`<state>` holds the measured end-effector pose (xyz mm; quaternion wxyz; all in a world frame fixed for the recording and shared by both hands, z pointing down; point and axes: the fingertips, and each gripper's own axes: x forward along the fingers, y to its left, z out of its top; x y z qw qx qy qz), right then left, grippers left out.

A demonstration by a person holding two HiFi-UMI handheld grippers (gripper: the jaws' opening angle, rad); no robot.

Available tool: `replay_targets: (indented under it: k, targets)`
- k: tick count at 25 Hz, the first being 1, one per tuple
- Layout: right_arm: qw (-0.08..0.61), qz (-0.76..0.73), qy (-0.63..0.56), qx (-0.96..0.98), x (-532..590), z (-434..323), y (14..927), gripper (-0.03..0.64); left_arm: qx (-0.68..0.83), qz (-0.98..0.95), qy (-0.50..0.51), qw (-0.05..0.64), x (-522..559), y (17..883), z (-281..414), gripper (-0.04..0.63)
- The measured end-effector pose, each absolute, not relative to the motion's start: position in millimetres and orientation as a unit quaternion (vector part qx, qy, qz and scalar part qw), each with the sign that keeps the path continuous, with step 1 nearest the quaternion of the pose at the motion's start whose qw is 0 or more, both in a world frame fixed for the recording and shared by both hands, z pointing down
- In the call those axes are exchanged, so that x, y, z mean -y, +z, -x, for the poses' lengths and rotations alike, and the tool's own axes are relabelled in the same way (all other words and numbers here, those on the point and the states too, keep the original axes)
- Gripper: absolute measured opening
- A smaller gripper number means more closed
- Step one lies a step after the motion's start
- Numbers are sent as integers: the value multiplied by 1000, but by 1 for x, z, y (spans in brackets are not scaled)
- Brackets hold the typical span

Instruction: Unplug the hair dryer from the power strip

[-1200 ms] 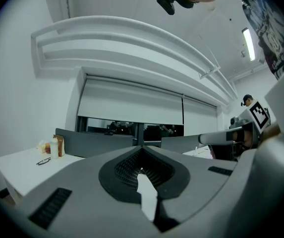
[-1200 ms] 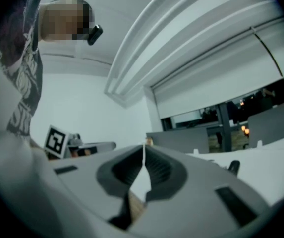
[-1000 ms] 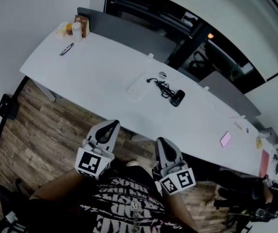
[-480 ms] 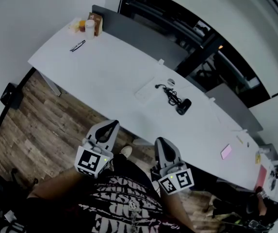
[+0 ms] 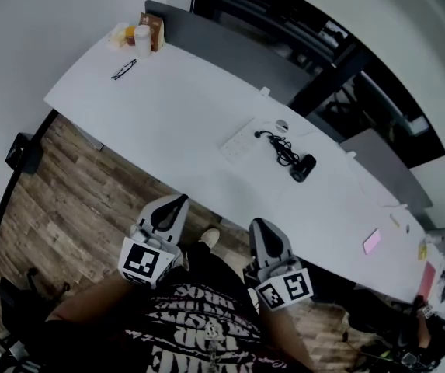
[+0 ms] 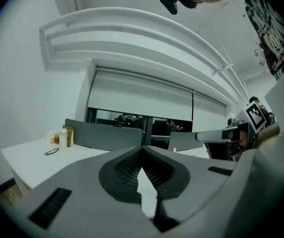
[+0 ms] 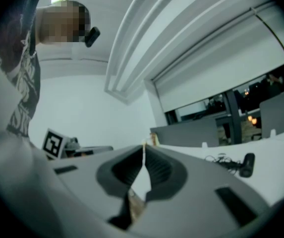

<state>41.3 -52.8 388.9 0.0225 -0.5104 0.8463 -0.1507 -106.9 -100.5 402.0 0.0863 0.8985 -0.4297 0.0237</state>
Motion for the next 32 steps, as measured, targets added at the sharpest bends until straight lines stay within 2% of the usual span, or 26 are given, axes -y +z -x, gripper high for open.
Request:
replay_targets:
  k: [5, 19, 32]
  targets:
    - [24, 518, -156, -841, 65, -53, 393, 35, 418, -902, 30, 100, 115, 408, 90, 26]
    - [54, 541, -139, -828, 125, -111, 388, 35, 400, -912, 61, 64, 175, 406, 47, 26]
    - [75, 488, -146, -857, 200, -146, 387, 35, 447, -890, 71, 52, 240, 386, 12, 26]
